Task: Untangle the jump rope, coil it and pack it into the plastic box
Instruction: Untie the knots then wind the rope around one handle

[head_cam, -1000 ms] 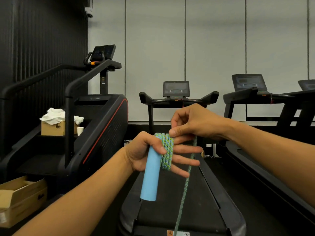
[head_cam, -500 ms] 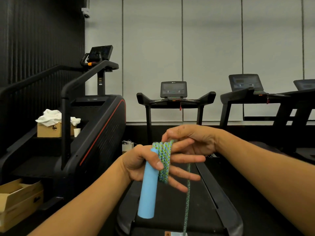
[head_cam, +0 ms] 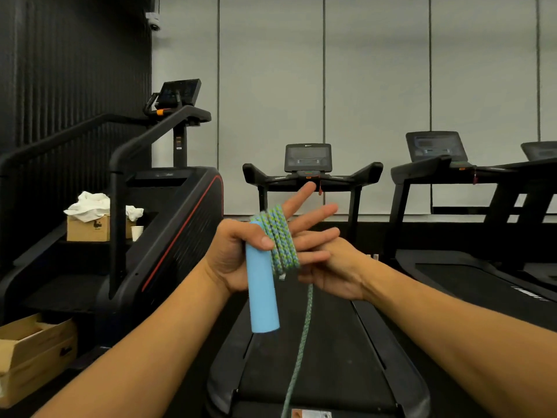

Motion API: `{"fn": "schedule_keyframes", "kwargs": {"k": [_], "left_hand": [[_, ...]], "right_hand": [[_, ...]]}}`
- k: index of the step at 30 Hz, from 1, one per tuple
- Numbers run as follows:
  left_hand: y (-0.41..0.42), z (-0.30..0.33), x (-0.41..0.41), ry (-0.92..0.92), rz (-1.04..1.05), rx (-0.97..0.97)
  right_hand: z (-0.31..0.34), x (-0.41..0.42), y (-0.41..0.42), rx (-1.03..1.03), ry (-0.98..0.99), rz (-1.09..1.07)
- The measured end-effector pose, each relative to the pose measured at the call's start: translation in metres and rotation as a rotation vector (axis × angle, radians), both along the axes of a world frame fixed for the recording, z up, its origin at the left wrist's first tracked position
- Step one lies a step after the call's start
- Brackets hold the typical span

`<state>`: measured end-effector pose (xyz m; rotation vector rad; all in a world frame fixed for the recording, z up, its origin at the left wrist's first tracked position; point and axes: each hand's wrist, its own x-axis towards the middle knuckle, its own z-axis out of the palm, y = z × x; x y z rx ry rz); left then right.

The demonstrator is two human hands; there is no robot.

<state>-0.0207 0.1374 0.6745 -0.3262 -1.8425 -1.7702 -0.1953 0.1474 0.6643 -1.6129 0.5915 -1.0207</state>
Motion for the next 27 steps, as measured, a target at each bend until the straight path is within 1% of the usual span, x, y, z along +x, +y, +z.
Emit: {"fn": "schedule_keyframes", "kwargs": {"k": [2,4,6,9,11,14,19,23,25,27], "left_hand": [[-0.005,0.005,0.012,0.014,0.031,0.015],[-0.010,0.008,0.026,0.004,0.139,0.020],[-0.014,0.007,0.038,-0.019,0.223,0.033],[-0.017,0.005,0.045,-0.041,0.256,0.041],[-0.016,0.003,0.047,-0.056,0.273,0.057],[-0.017,-0.002,0.046,-0.097,0.169,0.126],[-0.019,0.005,0.034,-0.233,0.060,-0.004],[-0.017,0.027,0.025,-0.288,0.090,-0.099],[-0.014,0.036,0.024,-0.318,0.132,-0.125],[-0.014,0.038,0.023,-0.352,0.132,-0.136]], "right_hand": [[-0.009,0.011,-0.009,0.025,0.080,-0.006],[-0.013,0.009,-0.009,0.042,0.199,0.041],[-0.012,0.003,0.003,0.009,0.340,0.074],[-0.002,0.005,0.016,-0.051,0.516,0.124],[0.012,0.002,0.021,-0.109,0.610,0.120],[0.038,-0.003,0.025,-0.215,0.673,0.023],[0.071,0.001,0.027,-0.386,0.713,-0.149],[0.095,0.002,0.025,-0.539,0.769,-0.307],[0.106,0.001,0.026,-0.619,0.791,-0.388],[0.114,0.002,0.027,-0.720,0.808,-0.439]]}}
